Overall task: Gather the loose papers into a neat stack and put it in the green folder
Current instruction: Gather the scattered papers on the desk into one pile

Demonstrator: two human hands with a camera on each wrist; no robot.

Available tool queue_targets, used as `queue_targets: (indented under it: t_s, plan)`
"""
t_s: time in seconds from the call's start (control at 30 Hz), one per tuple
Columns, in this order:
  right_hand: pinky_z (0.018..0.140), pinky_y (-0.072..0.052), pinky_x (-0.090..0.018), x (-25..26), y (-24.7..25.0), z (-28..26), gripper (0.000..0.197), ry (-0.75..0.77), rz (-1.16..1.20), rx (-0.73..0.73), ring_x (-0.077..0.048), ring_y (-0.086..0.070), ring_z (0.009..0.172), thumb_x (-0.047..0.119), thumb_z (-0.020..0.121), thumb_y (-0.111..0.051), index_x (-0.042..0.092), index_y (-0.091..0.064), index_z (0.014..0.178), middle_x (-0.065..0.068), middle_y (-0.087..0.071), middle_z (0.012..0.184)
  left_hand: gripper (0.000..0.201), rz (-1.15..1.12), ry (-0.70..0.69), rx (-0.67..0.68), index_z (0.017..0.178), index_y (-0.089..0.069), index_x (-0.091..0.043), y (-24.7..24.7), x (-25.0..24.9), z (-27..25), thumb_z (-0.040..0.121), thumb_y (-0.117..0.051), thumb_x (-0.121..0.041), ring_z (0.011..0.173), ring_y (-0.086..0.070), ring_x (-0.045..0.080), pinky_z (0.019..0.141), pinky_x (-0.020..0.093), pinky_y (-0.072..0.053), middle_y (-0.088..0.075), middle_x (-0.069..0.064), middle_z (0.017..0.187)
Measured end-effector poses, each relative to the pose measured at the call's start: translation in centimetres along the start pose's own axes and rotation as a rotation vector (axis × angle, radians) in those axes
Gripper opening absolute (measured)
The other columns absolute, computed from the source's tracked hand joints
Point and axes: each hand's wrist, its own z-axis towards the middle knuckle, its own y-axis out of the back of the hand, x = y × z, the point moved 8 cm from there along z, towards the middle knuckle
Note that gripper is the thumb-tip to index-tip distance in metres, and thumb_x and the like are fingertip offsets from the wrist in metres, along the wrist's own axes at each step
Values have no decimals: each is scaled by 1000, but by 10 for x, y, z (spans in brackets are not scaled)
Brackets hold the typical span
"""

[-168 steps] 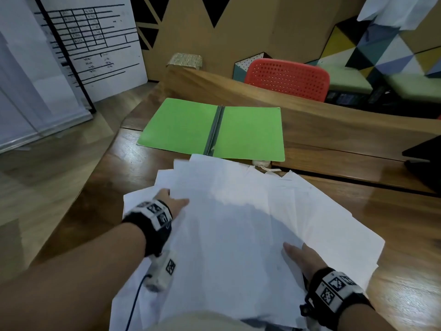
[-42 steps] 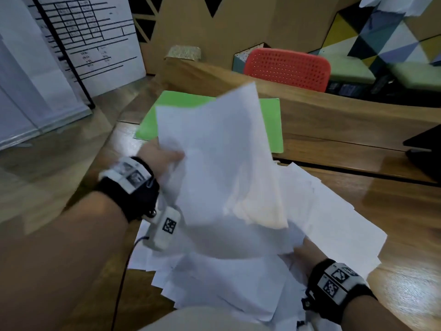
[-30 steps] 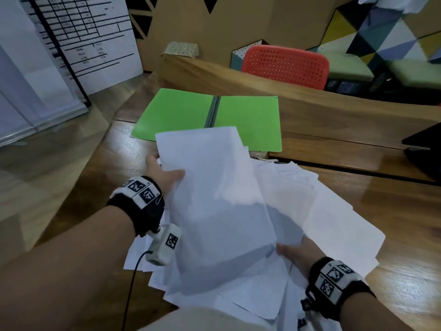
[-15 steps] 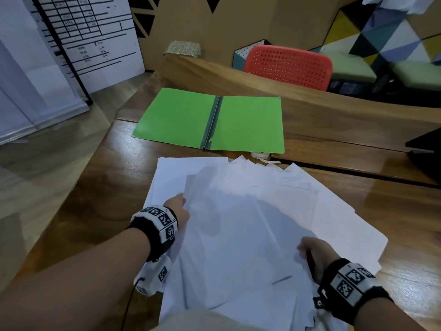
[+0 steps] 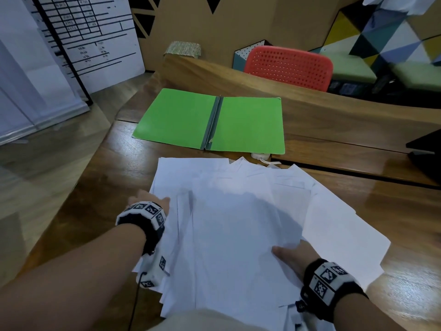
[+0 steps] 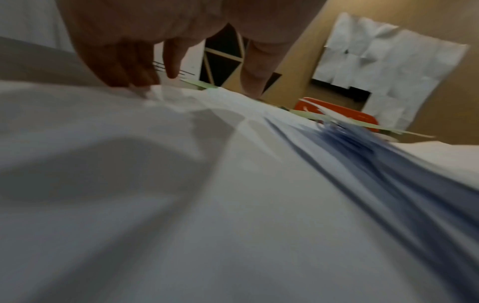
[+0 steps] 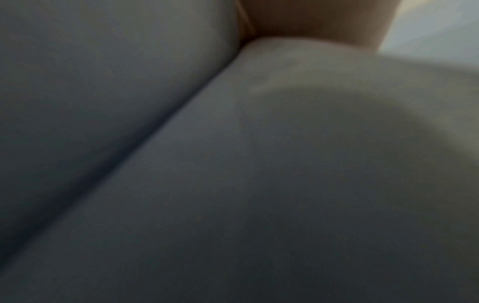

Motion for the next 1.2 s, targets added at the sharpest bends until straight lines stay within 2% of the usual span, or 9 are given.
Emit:
queue_targets:
  t_s: [0.13,0.23,0.37,0.57,0.67,0.77,0.87,1.03,1.2]
  plan:
    - [67,-49,-29,2,1,1,53,27,50,0,-30,-64,88,7,73,-76,2,-56,122,-17,-67,102,33,51,-127,67,82,-56,-7,4,-9,14,82,-55,-39,73,-56,26,76,33,-43,-59,9,76]
    - [67,-49,-30,2,-1,1,55,31,100,18,-30,-64,84,5,70,-78,1,-57,120,-17,-67,99,27,28,-216,142,97,-59,-15,6,-16,13,81,-58,-36,87,-58,27,87,31,-46,-63,8,97]
    - [82,-54,-44,-1,-5,3,69,16,151,44,-34,-67,87,18,49,-76,2,-60,114,-19,-70,99,33,-138,-362,-91,108,-62,-8,54,-35,-1,83,-57,-30,85,-55,28,80,29,-41,-66,16,108]
    - [82,-55,-41,0,-7,5,48,24,138,37,-32,-68,87,12,64,-77,6,-61,109,-16,-70,97,29,-678,-589,-408,113,-64,-15,158,-50,-65,86,-58,-24,81,-59,19,72,28,-44,-60,2,91]
    - [84,-55,-47,-1,-13,2,46,10,214,87,-33,-68,86,3,63,-72,7,-61,107,-16,-70,95,25,-878,-681,-530,109,-65,-11,201,-47,-93,86,-60,-20,55,-58,-10,52,9,-44,-63,0,86]
    - [60,-59,-38,2,-15,-2,56,27,390,144,-33,-68,74,-11,60,-75,3,-57,110,-21,-67,92,21,-984,-726,-474,102,-65,-16,211,-47,-93,83,-64,-22,48,-55,-19,45,1,-41,-66,-24,58]
    - [74,-56,-44,-1,-13,1,82,26,346,143,-38,-65,86,4,43,-83,-2,-53,119,-24,-66,101,35,-871,-706,-280,109,-62,-13,173,-62,-79,77,-69,-25,50,-58,-11,49,9,-46,-72,-11,83]
    - [62,-54,-29,6,-6,-4,66,51,287,130,-30,-66,82,18,55,-73,2,-57,118,-12,-70,91,43,-490,-482,4,114,-56,-1,32,-53,-42,76,-70,-15,90,-61,21,76,28,-48,-65,18,114]
    - [89,-47,-37,15,-5,-6,52,49,298,107,-28,-62,94,39,71,-76,11,-60,112,-9,-65,110,41,-47,-356,202,125,-48,-12,-60,-22,-43,85,-52,-23,108,-57,28,90,31,-45,-58,10,126]
